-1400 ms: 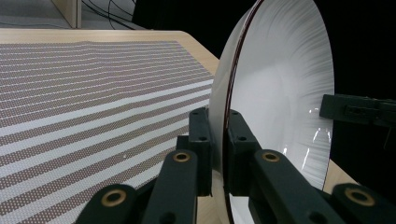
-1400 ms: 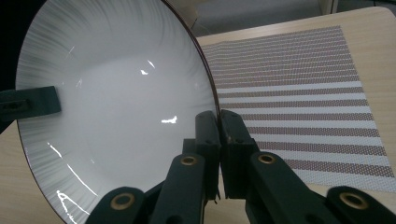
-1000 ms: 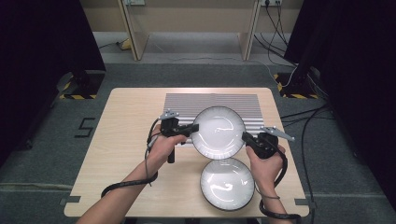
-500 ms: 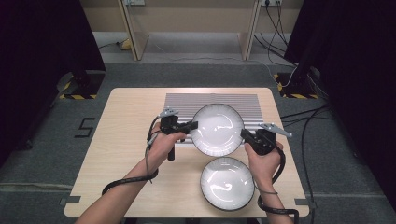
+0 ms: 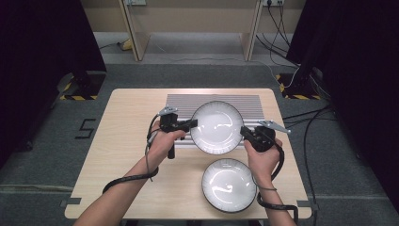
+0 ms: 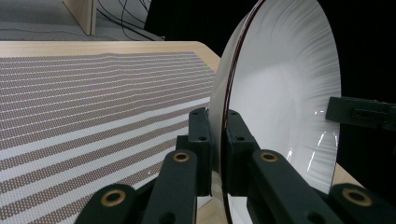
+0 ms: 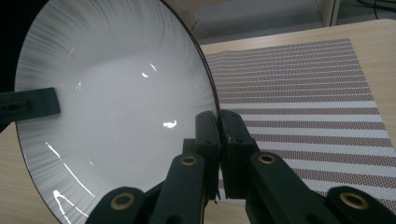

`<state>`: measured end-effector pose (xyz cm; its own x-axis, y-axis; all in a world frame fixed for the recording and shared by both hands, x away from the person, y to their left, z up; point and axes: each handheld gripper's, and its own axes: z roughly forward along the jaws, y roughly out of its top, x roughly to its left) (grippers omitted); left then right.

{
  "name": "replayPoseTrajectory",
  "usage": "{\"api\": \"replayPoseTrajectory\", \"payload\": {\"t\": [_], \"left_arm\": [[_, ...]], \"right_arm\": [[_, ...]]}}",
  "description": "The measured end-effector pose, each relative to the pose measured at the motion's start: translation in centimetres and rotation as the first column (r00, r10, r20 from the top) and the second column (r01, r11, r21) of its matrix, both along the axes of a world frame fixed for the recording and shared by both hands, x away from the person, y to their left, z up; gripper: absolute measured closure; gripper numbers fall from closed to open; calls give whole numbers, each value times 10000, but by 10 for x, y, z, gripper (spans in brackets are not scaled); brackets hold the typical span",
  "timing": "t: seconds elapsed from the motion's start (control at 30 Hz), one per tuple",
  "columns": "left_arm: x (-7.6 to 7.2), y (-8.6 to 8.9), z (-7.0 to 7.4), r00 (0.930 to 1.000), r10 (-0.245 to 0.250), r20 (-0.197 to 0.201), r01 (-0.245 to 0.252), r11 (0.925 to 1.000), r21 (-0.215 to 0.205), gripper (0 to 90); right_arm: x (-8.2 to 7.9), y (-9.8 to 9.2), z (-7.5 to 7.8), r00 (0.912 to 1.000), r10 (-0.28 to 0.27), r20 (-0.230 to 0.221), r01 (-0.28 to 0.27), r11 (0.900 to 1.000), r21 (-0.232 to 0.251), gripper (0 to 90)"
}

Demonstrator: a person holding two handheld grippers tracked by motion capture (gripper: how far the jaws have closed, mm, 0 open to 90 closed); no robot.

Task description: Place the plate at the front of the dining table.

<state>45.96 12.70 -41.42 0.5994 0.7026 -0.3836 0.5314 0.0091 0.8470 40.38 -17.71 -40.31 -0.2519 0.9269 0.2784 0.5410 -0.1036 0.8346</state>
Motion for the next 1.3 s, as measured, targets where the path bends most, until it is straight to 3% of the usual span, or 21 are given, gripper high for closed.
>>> {"api": "replayPoseTrajectory", "payload": {"t": [0.43,1.3], "left_arm": [[13,-1,9,9999,40,162,-41,10000,54,833],[31,-3,6,9999,85,78,-86,9999,106,833]], "right_arm": [[13,1,7,9999,-53,130,53,10000,-12,871],[32,1,3,9997,-223,136,223,9997,-26,869]]}}
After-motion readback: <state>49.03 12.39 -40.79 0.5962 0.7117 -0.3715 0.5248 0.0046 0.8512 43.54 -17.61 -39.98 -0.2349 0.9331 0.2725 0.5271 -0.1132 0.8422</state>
